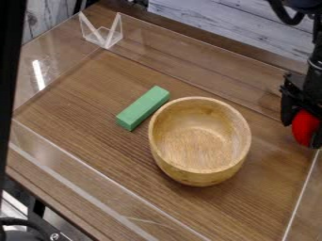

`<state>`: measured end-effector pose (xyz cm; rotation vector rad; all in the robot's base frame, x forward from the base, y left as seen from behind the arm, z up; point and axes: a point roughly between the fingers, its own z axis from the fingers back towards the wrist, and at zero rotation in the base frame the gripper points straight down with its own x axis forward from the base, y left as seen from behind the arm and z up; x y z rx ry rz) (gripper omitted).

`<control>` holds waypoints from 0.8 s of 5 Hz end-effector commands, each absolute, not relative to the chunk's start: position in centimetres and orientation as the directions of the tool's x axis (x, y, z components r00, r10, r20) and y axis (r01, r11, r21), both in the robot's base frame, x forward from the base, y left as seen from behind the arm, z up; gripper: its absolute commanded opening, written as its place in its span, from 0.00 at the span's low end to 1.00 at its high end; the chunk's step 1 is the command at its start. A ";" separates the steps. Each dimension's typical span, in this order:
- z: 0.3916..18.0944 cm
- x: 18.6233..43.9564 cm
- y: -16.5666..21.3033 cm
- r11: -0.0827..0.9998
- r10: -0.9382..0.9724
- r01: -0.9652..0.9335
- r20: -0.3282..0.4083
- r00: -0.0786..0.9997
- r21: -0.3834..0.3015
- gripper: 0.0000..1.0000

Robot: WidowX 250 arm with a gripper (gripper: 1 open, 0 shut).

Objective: Move the red object to the right side of the table

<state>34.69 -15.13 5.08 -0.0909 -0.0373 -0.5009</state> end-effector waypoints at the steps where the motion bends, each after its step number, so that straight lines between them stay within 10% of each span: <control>1: 7.6 35.6 -15.2 0.883 -0.455 0.464 0.119 0.883 -0.068 1.00; 4: 9.0 35.8 -14.6 0.908 -0.409 0.416 0.107 0.906 -0.052 1.00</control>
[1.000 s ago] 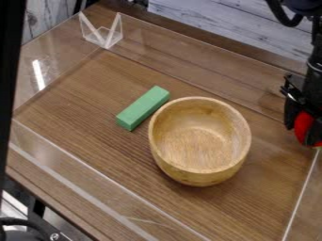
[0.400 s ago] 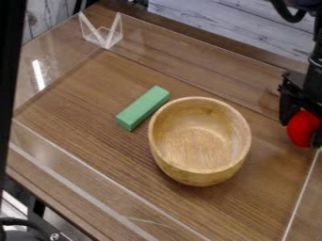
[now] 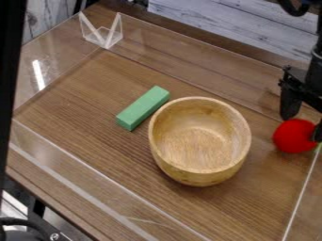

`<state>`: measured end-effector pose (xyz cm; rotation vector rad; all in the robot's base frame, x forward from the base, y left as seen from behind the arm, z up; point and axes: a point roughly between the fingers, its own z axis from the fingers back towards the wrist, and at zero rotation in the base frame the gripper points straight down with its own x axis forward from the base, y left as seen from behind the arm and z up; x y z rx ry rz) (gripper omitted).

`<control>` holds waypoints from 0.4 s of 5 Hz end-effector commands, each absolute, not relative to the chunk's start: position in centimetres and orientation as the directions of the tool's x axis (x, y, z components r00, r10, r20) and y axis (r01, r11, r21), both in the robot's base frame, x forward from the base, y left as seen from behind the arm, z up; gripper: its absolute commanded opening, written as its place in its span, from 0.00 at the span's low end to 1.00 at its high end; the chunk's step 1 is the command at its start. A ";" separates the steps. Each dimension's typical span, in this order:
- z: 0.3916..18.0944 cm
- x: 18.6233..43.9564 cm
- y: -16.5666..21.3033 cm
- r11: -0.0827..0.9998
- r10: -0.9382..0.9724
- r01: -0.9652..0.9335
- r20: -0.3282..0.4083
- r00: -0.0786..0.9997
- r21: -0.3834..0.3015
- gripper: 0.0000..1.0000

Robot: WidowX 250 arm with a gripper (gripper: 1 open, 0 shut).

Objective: Move the red object to the right side of the table

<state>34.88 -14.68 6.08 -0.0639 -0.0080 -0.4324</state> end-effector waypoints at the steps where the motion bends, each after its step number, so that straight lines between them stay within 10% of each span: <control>1: 11.3 36.3 -13.8 0.907 -0.415 0.421 0.124 0.901 -0.025 1.00; 2: 13.8 36.7 -12.8 0.909 -0.414 0.417 0.143 0.899 0.011 1.00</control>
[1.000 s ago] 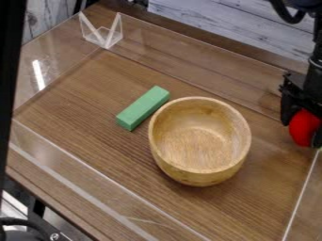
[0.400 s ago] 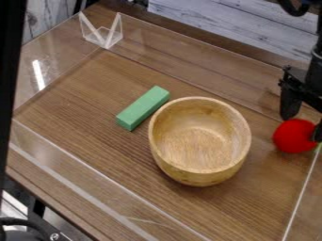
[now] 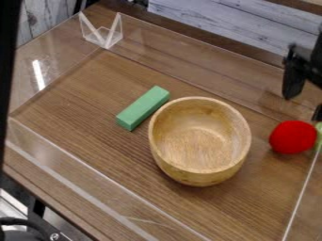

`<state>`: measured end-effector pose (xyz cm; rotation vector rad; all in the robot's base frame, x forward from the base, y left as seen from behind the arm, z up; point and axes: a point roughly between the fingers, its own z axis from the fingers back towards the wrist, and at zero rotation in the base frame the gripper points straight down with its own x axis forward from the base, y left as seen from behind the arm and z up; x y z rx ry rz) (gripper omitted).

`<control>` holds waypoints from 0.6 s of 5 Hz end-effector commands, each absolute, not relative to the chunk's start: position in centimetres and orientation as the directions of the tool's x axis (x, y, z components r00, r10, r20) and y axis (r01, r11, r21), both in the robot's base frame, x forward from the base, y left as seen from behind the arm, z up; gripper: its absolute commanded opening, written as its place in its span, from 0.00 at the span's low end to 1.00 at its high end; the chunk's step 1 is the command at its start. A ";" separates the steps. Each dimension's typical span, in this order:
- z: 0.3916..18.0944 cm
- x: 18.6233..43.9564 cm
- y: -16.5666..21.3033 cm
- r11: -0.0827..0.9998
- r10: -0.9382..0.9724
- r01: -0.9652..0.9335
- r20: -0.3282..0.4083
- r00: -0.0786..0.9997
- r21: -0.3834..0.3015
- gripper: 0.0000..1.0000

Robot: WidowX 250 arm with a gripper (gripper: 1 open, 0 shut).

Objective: Move the red object to the right side of the table

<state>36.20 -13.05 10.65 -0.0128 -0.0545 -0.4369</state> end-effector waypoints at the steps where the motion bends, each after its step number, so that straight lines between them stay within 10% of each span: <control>1: 16.5 36.5 -11.0 0.936 -0.353 0.350 0.158 0.922 0.045 1.00; 3: 15.7 35.6 -5.9 0.983 -0.184 0.179 0.120 0.976 0.049 1.00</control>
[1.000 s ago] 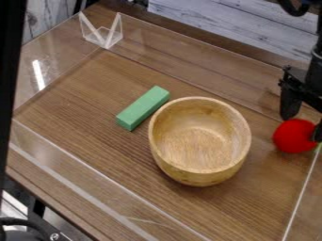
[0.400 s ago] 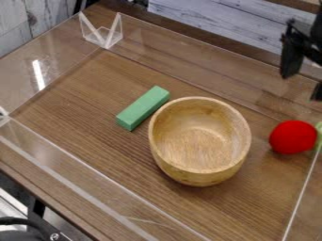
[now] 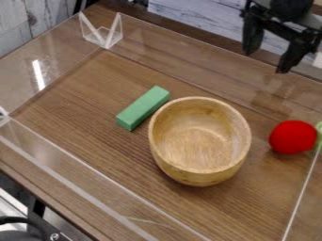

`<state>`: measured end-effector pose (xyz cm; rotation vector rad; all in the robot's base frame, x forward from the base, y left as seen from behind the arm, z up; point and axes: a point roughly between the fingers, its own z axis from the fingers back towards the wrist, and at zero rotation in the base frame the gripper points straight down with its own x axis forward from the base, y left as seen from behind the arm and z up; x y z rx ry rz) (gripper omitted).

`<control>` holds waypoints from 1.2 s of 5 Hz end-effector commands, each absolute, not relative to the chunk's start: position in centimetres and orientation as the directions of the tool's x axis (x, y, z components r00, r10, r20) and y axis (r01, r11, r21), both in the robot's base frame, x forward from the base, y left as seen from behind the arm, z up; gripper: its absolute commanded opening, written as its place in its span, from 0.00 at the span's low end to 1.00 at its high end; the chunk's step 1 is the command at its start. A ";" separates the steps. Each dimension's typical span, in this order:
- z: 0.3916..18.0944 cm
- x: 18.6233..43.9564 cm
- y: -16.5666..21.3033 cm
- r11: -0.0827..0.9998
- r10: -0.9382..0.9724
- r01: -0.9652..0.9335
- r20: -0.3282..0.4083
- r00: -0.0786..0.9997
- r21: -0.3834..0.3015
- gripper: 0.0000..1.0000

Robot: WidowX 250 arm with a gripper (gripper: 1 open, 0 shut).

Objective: Move the red object to the right side of the table

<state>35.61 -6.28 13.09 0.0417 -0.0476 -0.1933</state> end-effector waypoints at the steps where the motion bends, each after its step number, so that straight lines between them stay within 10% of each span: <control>1: 13.9 34.5 -4.8 0.986 -0.162 0.157 0.094 0.982 0.054 1.00; 6: 17.2 34.8 -6.2 0.978 -0.204 0.198 0.115 0.972 0.063 1.00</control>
